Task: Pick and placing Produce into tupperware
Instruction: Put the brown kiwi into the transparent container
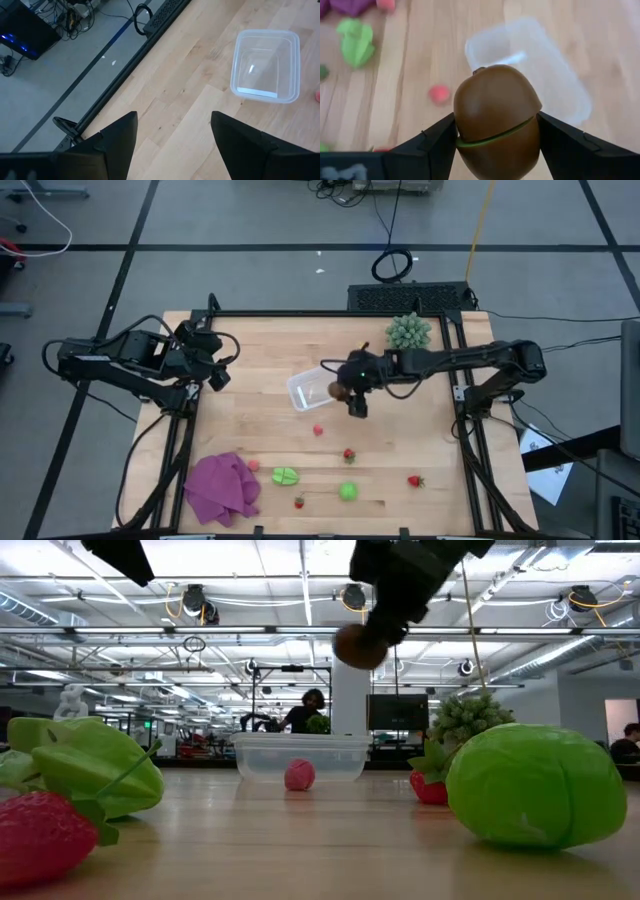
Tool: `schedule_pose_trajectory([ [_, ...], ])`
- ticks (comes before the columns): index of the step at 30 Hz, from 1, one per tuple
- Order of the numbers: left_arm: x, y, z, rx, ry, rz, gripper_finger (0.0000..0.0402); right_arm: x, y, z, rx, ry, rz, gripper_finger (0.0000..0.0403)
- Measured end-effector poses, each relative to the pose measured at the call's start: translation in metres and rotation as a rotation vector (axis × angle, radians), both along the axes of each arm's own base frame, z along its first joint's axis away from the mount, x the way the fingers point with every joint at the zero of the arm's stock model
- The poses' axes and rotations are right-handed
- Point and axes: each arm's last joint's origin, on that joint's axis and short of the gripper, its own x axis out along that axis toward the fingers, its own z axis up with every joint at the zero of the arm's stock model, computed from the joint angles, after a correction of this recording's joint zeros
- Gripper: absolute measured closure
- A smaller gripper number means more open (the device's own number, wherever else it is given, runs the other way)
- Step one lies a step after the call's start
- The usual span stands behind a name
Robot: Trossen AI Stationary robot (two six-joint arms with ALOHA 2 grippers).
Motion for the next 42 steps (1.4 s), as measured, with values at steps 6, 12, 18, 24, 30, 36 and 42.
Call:
schedule_pose_trajectory([
  [6, 0.0, 0.0, 0.0, 0.0, 0.0, 0.0, 0.0144, 0.024, -0.009, 0.0, -0.064, -0.036, 0.045, 0.0161],
  [12, 0.006, -0.001, -0.003, 0.005, 0.024, -0.002, 0.0144, 0.057, -0.019, -0.005, -0.107, 0.021, 0.086, 0.0161],
  [18, 0.018, -0.002, -0.008, 0.019, 0.079, -0.014, 0.0144, 0.076, -0.034, -0.013, -0.103, 0.141, 0.077, 0.0161],
  [24, 0.027, -0.002, -0.013, 0.05, 0.122, -0.003, 0.0144, 0.08, -0.045, -0.028, -0.087, 0.217, 0.054, 0.0161],
  [30, 0.028, 0.004, -0.013, 0.09, 0.147, 0.016, 0.0144, 0.082, -0.048, -0.045, -0.069, 0.278, 0.046, 0.0161],
  [36, 0.022, 0.014, -0.01, 0.14, 0.157, 0.059, 0.0144, 0.083, -0.05, -0.045, -0.073, 0.272, 0.046, 0.0161],
  [42, 0.02, 0.023, -0.009, 0.162, 0.18, 0.104, 0.0144, 0.083, -0.055, -0.047, -0.07, 0.27, 0.034, 0.0161],
])
